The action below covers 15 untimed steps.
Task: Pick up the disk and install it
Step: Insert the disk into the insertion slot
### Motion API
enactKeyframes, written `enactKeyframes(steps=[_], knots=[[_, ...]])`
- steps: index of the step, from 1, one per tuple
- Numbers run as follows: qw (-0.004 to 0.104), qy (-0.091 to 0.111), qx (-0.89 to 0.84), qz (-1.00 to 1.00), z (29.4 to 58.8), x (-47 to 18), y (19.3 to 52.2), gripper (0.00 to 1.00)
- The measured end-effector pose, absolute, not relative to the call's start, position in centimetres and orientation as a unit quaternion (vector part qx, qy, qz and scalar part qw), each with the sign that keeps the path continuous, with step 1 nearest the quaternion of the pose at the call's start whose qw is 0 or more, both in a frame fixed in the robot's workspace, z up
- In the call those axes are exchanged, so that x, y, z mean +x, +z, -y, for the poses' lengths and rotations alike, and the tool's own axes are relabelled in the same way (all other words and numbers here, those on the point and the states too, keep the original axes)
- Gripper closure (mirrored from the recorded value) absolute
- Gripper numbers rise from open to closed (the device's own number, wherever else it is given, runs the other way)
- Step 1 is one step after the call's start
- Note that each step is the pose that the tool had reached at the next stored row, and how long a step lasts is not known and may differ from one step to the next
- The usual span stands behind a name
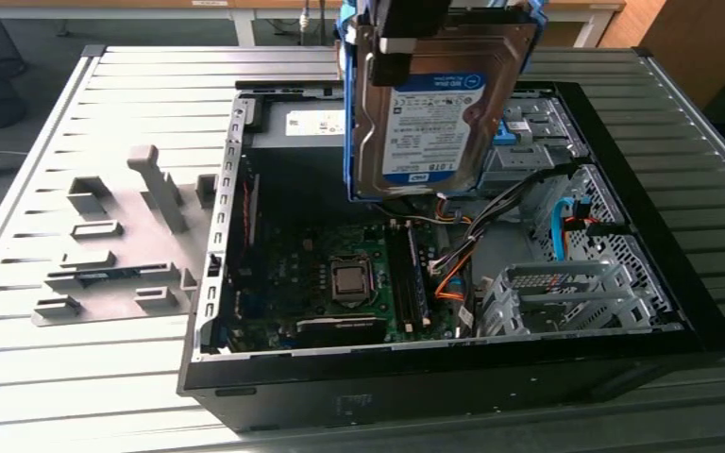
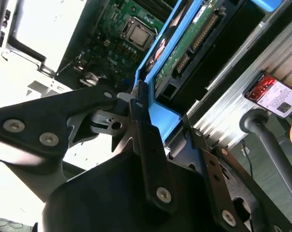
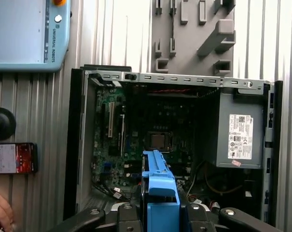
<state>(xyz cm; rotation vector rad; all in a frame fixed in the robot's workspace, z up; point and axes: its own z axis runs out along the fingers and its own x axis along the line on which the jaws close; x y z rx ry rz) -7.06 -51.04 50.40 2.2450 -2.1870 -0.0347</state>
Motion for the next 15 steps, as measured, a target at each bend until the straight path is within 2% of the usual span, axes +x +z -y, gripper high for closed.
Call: enactKeyframes(steps=[7,15], knots=[[0.008,-0.016,0.716,0.698,51.3,-4.7,50.2,0.64],[0.006,-0.018,0.716,0.698,53.1,-4.5,50.0,0.64]])
